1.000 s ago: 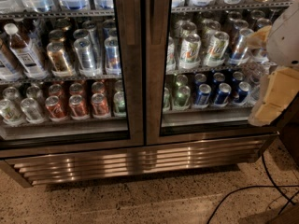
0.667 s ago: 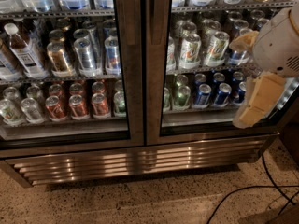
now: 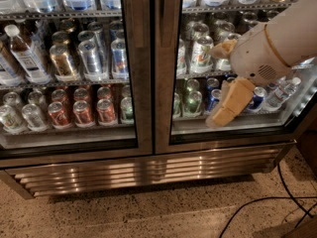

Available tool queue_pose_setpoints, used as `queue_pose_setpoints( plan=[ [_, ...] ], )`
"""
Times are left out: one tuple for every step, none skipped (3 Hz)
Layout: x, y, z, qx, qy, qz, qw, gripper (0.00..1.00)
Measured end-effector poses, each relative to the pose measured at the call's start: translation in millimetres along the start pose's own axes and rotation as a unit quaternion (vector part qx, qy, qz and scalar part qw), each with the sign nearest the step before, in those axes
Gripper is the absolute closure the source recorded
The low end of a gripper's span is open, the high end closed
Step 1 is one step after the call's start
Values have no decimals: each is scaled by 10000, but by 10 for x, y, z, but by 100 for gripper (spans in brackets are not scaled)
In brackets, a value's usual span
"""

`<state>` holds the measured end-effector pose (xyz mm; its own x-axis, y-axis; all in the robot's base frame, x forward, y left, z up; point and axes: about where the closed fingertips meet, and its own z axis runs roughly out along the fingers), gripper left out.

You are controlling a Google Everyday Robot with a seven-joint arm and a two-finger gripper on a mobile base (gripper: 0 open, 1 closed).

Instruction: Open left fridge door

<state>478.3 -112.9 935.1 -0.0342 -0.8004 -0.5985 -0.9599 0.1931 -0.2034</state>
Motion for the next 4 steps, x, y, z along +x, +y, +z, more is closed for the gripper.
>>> queue_pose_setpoints(
  plan=[
    [-239,-58,291,-198,-465,-44,9987,0],
    [-477,-20,506,-335,-633,-136,9973,0],
    [-720,70,613,-189,-509,-371,9978,0],
    [-949,105,648,-102,-383,-498,9980,0]
  ],
)
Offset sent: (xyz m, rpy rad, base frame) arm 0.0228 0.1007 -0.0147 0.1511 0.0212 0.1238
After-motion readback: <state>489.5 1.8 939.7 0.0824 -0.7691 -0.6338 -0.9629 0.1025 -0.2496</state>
